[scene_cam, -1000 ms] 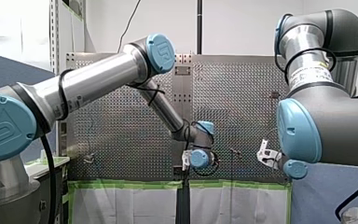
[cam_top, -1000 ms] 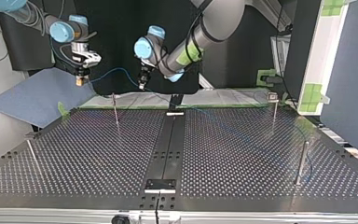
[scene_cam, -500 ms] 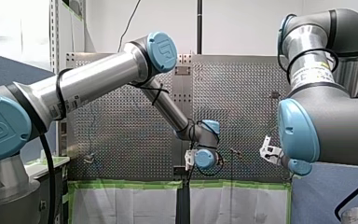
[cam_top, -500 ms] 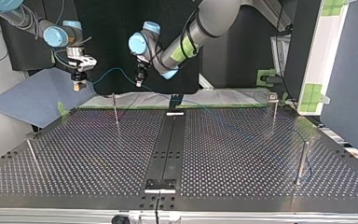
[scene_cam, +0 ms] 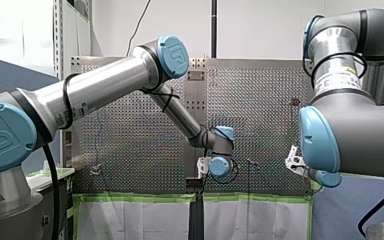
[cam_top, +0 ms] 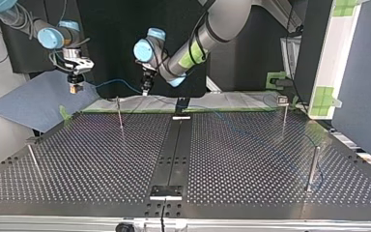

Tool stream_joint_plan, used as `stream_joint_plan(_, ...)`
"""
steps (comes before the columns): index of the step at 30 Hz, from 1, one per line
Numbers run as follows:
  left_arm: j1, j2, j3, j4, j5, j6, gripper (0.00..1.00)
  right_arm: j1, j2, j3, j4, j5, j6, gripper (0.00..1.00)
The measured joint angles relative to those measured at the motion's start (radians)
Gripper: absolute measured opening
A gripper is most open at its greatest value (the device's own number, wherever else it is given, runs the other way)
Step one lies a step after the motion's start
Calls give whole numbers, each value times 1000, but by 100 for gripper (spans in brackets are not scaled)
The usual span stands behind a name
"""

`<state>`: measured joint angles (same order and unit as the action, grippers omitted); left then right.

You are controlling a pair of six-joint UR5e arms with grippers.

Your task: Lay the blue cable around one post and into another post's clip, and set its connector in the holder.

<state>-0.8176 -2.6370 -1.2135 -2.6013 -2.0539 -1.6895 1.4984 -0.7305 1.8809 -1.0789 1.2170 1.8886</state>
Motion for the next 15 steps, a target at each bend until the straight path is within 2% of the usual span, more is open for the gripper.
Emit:
stream_joint_plan(7, 7, 0, 6, 4, 8, -7, 0, -15, 1, -20, 14, -49, 20, 0)
stream_joint_plan(15, 12, -4, 11, 18, 18, -15, 0, -17, 1, -43, 40, -72, 22, 0)
